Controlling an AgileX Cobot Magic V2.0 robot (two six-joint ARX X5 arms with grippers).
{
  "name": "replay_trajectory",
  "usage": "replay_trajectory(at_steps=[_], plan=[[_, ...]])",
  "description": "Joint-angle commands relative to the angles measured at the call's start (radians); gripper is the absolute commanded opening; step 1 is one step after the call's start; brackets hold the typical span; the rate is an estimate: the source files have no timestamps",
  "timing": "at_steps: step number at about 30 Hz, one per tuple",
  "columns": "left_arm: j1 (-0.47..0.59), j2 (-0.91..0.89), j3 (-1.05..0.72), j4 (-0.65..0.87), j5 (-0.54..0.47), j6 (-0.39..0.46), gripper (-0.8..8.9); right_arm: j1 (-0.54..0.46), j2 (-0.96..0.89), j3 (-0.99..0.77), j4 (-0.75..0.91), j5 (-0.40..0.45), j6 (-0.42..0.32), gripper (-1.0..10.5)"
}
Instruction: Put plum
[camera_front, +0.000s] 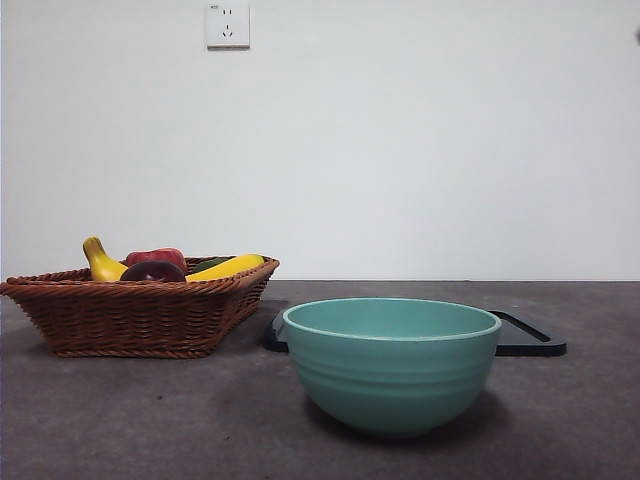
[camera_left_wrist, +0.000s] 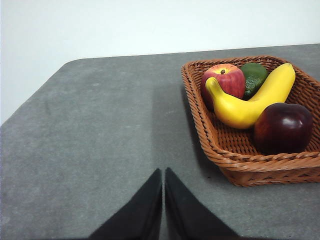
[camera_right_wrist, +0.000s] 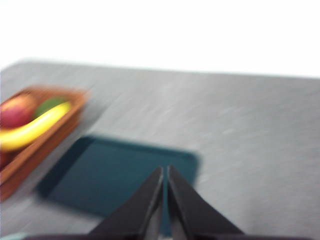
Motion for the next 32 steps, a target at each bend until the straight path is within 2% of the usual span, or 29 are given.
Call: replay_trajectory(at_steps=[1,8,18,26,32], plan=[[0.002,-0.002,-0.021,-0.008,-0.001,-0.01,0.07,-0.077,-0.065,-0.085,0.085,-0.024,-0.01,0.1],[0.002,-0.002,-0.021,-0.008,-0.001,-0.01,0.07,-0.203,-0.229,-0.298,0.198,-0.022,-0.039,0.1],[0.002,-0.002,-0.021,-0.008,-0.001,-0.009,0.07,-0.223,-0.395,-0.505,0.24,-0.022,-0.029,0.1],[0.002,-0.002,-0.021,-0.009,-0.001,-0.009,0.07,-0.223,-0.466,-0.511,0.156,0.032,-0.035,0.1],[0.002,-0.002,-0.02,-0.009,-0.001,-0.009,0.07,-0.223,-0.494,-0.511,0.061,0.031,-0.034,0.1]])
